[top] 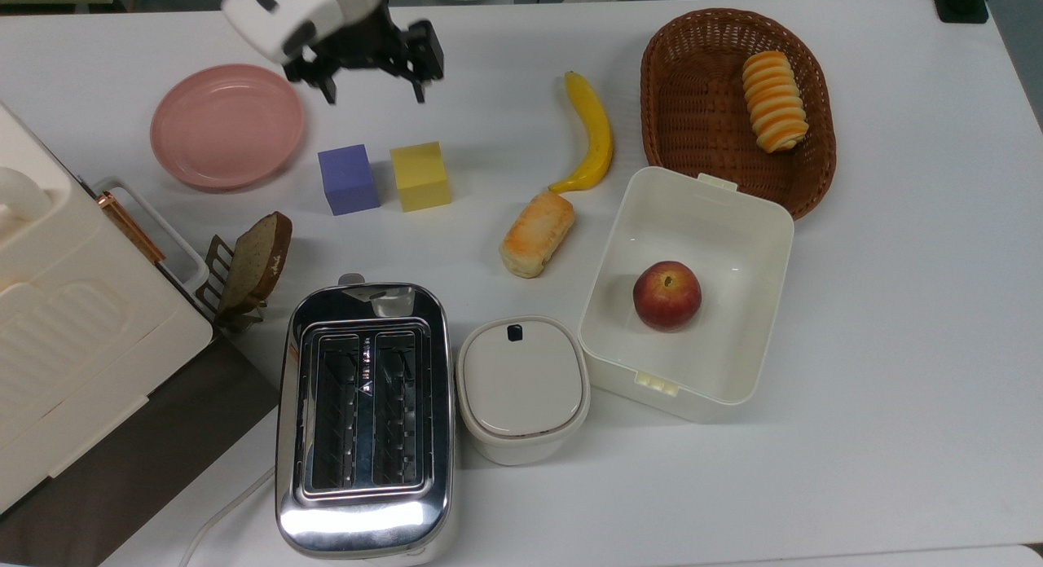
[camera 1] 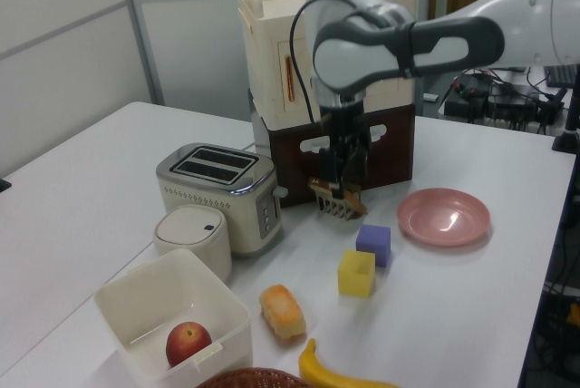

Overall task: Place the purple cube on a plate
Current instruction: 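Lower the open gripper around the purple cube and close it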

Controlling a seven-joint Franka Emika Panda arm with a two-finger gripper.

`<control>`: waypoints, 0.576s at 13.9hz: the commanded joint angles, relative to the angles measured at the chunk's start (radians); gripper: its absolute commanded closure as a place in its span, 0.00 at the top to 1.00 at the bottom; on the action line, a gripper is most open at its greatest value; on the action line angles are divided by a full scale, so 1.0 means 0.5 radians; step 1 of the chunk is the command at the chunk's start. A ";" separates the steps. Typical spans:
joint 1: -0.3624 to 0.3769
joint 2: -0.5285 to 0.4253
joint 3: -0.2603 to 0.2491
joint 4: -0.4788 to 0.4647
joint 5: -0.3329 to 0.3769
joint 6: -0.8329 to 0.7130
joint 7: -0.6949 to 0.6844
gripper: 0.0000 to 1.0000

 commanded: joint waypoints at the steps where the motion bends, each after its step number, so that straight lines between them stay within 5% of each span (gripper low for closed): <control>1: 0.049 0.019 -0.031 -0.145 0.002 0.141 -0.095 1.00; 5: -0.012 0.028 -0.046 -0.172 -0.007 0.135 -0.303 1.00; 8: -0.095 0.059 -0.046 -0.246 -0.145 0.148 -0.432 1.00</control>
